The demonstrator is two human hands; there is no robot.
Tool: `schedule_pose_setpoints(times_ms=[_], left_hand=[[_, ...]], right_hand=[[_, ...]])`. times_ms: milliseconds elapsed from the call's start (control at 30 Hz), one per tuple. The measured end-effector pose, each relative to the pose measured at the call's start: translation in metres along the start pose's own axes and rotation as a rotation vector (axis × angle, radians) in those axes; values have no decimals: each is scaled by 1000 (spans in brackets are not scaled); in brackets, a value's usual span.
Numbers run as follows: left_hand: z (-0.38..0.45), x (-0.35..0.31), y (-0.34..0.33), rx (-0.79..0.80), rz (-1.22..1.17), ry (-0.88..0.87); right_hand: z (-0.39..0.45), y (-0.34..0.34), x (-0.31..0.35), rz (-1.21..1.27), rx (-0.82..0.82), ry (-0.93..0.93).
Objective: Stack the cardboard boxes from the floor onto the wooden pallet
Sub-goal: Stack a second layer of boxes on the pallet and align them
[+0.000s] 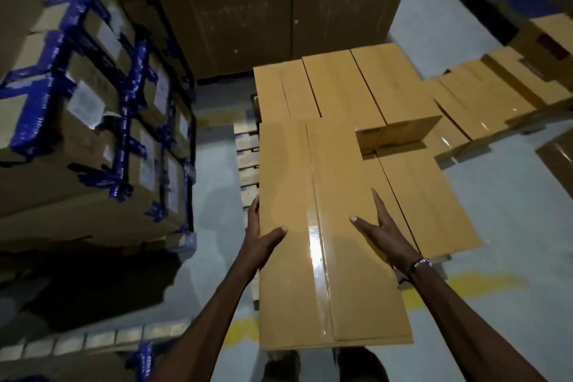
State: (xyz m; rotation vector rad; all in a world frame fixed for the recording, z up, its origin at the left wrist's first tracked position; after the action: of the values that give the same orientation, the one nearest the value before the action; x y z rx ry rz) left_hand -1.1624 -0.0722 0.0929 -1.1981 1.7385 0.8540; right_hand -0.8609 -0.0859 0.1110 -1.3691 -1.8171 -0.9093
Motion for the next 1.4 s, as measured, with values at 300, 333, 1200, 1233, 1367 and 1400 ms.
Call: schedule_pose_setpoints(times_ms=[300, 333, 1200, 1233, 1367, 1400], left_hand=[[100, 117, -22, -70, -46, 28], [109, 130, -25, -81, -39, 24], [235, 261, -50, -204, -90, -63], [236, 261, -49, -203, -90, -68], [238, 265, -48, -194, -101, -83], [238, 266, -47, -194, -105, -84]], right_hand=[[126, 11, -113, -12, 46, -14], [138, 13, -125, -23, 48, -12], [287, 33, -235, -80, 85, 72], [287, 33, -236, -83, 84, 72], [289, 33, -238, -105, 80, 76], [289, 33, -239, -107, 81, 79]])
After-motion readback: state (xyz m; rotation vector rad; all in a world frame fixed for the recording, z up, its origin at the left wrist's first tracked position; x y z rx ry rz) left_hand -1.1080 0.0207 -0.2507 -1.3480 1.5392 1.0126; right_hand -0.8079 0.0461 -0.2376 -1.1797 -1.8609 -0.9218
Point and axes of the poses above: each hand's wrist, its own z-axis towards the middle knuckle, its own y-axis out of the back of the hand, x = y × z, the point moved 2 cm from there along z, towards the middle knuckle, and after that the axes turned 9 degrees about x, right-handed, at the moved point
